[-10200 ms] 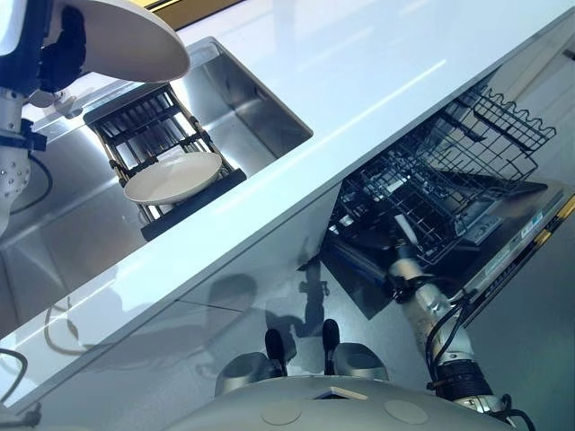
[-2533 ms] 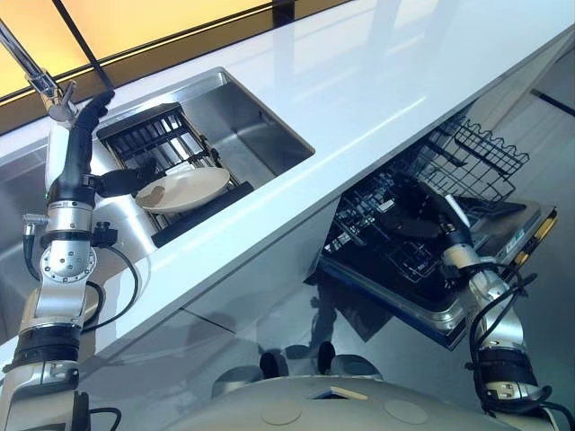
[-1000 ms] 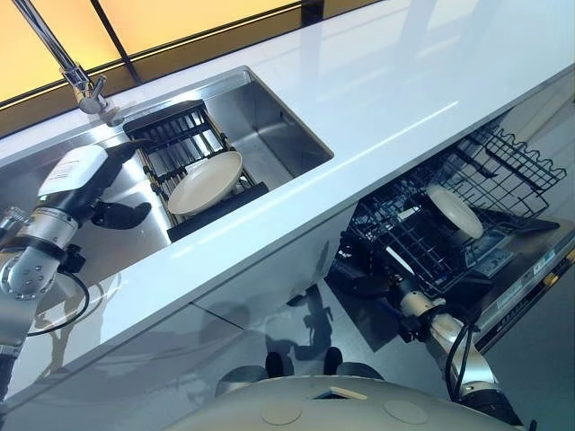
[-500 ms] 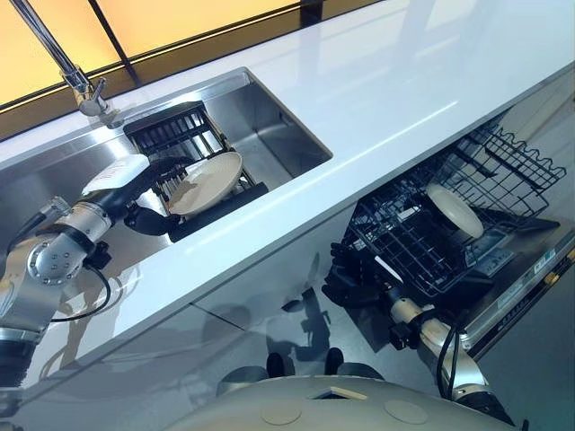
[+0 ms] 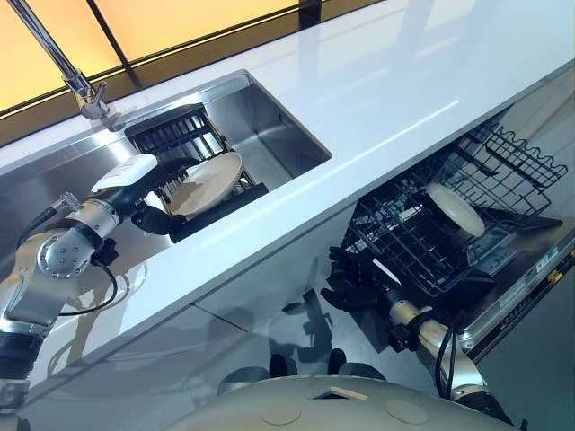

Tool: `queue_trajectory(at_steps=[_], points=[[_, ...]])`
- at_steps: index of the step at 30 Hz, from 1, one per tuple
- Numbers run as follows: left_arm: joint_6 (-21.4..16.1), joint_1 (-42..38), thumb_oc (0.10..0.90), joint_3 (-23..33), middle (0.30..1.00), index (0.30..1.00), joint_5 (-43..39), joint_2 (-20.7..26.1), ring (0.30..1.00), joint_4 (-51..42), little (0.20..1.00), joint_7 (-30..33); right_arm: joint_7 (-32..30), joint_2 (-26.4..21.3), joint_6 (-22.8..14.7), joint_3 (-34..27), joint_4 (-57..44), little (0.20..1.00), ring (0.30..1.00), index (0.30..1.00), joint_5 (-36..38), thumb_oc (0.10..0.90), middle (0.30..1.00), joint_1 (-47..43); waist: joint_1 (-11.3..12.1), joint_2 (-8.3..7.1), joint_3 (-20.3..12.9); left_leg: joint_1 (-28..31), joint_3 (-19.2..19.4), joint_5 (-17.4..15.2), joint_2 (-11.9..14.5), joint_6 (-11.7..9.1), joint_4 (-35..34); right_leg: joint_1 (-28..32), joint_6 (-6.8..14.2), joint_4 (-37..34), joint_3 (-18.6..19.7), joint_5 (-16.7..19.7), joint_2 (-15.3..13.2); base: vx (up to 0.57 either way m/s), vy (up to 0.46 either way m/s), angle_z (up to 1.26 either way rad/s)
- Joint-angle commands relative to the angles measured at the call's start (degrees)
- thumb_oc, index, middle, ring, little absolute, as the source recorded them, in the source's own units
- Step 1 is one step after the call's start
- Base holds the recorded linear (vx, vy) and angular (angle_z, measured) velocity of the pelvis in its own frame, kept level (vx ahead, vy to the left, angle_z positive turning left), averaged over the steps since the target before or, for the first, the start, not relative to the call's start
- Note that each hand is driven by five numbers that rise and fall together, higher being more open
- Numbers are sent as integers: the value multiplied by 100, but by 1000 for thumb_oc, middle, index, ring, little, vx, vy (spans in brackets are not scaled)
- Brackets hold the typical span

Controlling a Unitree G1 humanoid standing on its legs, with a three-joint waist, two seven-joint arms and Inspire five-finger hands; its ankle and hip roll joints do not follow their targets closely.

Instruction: Pick up plates and place into dishwasher.

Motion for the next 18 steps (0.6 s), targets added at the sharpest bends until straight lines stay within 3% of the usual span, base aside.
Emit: queue_trajectory(at_steps=[1,9,18], points=[[-136,-992,800,-6,900,900,-369,-256,900,-80,900,636,-35,9,-344,151,-340,900,900,900,24,800,900,-494,-180,23,-167,-104,-3,-335,-157,80,7,-135,247,350,-81,-464,180,0,0,0],[-402,-844,800,115,900,900,-458,-728,900,-207,900,1620,-30,115,-415,121,-275,900,900,900,-82,800,900,-382,-212,-13,-158,-104,2,-336,-141,80,7,-138,233,340,-29,-475,196,0,0,0],[-272,-681,800,-96,900,900,-880,-1583,900,-395,900,1021,-79,250,-382,167,-336,900,900,900,-187,800,900,-353,-234,-54,-141,-95,-14,-338,-113,79,7,-129,227,355,25,-481,221,0,0,0]])
